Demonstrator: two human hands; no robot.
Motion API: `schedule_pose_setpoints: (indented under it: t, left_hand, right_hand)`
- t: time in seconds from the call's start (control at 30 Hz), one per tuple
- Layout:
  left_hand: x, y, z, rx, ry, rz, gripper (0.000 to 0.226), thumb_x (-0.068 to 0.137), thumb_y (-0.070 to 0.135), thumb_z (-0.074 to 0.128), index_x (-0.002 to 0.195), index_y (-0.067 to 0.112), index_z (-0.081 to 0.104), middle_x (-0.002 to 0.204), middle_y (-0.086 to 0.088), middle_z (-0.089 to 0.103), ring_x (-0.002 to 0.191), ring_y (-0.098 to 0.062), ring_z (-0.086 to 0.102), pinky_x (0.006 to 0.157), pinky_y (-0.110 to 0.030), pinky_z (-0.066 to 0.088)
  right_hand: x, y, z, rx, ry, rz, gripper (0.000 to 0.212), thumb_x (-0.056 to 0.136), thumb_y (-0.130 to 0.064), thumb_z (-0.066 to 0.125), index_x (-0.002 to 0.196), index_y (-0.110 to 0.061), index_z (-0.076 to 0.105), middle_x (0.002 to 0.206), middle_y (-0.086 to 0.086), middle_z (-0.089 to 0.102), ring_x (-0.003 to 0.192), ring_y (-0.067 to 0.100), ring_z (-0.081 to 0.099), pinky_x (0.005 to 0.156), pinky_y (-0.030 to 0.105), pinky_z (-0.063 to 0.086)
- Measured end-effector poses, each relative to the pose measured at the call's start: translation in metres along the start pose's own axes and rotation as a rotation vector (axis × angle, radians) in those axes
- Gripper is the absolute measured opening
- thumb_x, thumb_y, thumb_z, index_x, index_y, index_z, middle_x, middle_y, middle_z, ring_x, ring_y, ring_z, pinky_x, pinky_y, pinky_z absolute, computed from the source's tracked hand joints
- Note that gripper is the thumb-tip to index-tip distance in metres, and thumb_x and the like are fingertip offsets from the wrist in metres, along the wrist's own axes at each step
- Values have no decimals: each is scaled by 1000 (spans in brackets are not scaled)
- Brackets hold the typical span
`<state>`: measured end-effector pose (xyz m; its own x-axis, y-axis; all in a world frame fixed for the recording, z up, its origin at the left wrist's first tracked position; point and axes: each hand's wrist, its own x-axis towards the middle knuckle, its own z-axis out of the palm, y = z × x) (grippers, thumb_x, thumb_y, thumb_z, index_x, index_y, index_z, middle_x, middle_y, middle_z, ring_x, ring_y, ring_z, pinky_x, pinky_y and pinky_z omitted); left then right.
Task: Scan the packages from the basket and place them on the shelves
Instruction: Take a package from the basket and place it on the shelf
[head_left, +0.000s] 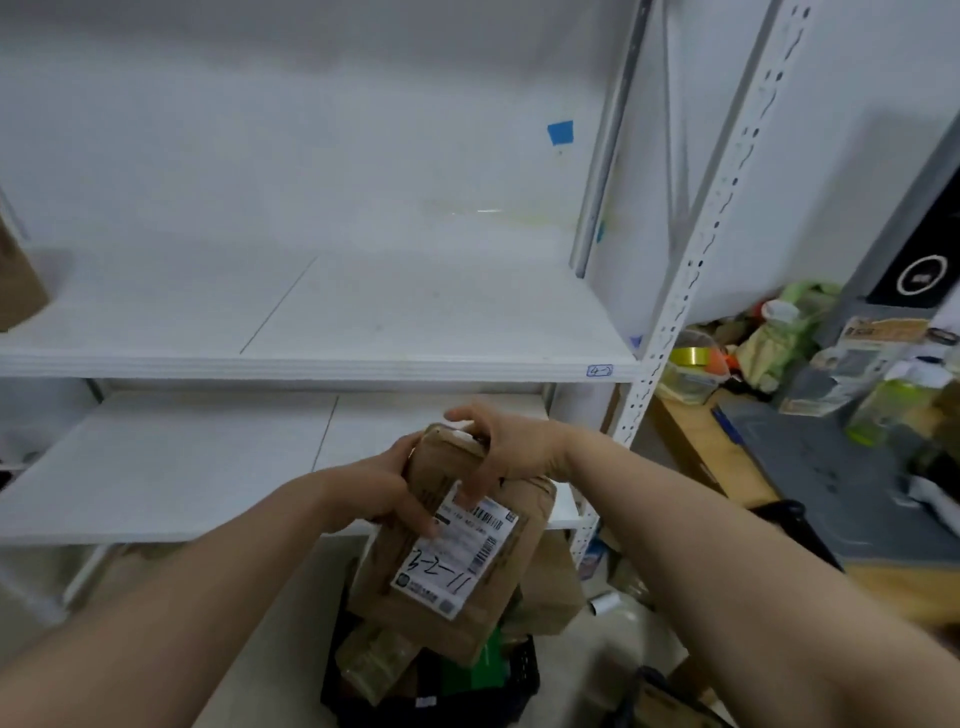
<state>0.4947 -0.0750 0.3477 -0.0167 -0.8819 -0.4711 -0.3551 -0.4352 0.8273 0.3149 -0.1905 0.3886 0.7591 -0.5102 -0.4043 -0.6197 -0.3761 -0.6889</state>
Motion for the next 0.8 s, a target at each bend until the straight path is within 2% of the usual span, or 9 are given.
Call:
schedule_pose_setpoints:
  t: [0.1,0.17,0.27,0.37,0.47,0.53,0.6,0.67,0.8]
  left_hand:
    - [49,14,31,56,-8,-55,102,53,15,92,139,34,40,117,-2,70,105,-25,70,86,-45,61]
    - [87,25,53,85,18,-78,108,43,27,94,137,35,40,117,-2,69,102,-26,71,85,-46,61]
    - [142,42,94,95,65,-102,122,36,32,94,143,35,35,126,-5,59,106,-30,66,83,-44,62]
    - [190,56,141,97,95,-121,135,29,33,93,149,32,29,133,-9,44,113,-35,57,87,-47,60]
    - [231,68,179,100,136,-141,134,36,32,91,152,26,23,137,-12,33,121,-37,48,97,-50,54]
    - [253,74,199,88,150,-153,132,37,33,90,151,24,23,137,-12,31,124,-37,46,100,-51,52]
    - [275,78,216,82,136,-151,136,29,38,92,148,27,27,136,-10,36,122,-35,50,99,-51,53]
    - [297,79,229,88,114,-135,144,18,44,95,146,33,30,136,-7,44,120,-33,55,96,-51,55]
    - [340,73,245,48,93,-114,147,8,56,95,140,38,34,131,-3,57,116,-29,61,91,-50,58]
  right_hand:
    - [-2,52,-23,-63,54,71,102,73,-23,89,153,-36,28,151,0,43,127,24,53,105,45,51]
    - [-8,93,-38,-75,140,134,97,75,-32,88,153,-32,31,149,2,48,125,23,54,106,42,48]
    - [-27,160,-59,48,258,235,91,76,-40,87,151,-26,36,144,2,53,120,20,57,102,35,49]
    - [-49,226,-77,190,344,357,79,77,-38,86,144,-23,46,127,-4,54,112,15,55,93,31,47]
    - [-65,293,-90,262,521,543,52,84,-29,80,129,-18,57,114,-3,61,106,17,61,92,34,53]
    - [-76,332,-98,286,648,680,38,90,-23,72,125,-16,60,110,2,63,106,22,63,94,39,55]
    - [-87,364,-107,262,692,789,31,96,-20,61,126,-13,60,110,7,63,105,26,62,90,39,54]
    - [-95,391,-116,229,714,850,33,97,-20,56,130,-15,56,115,9,62,104,29,61,83,37,53]
    - [-97,442,-128,206,778,959,52,94,-24,56,144,-21,41,138,15,47,123,35,51,102,50,50]
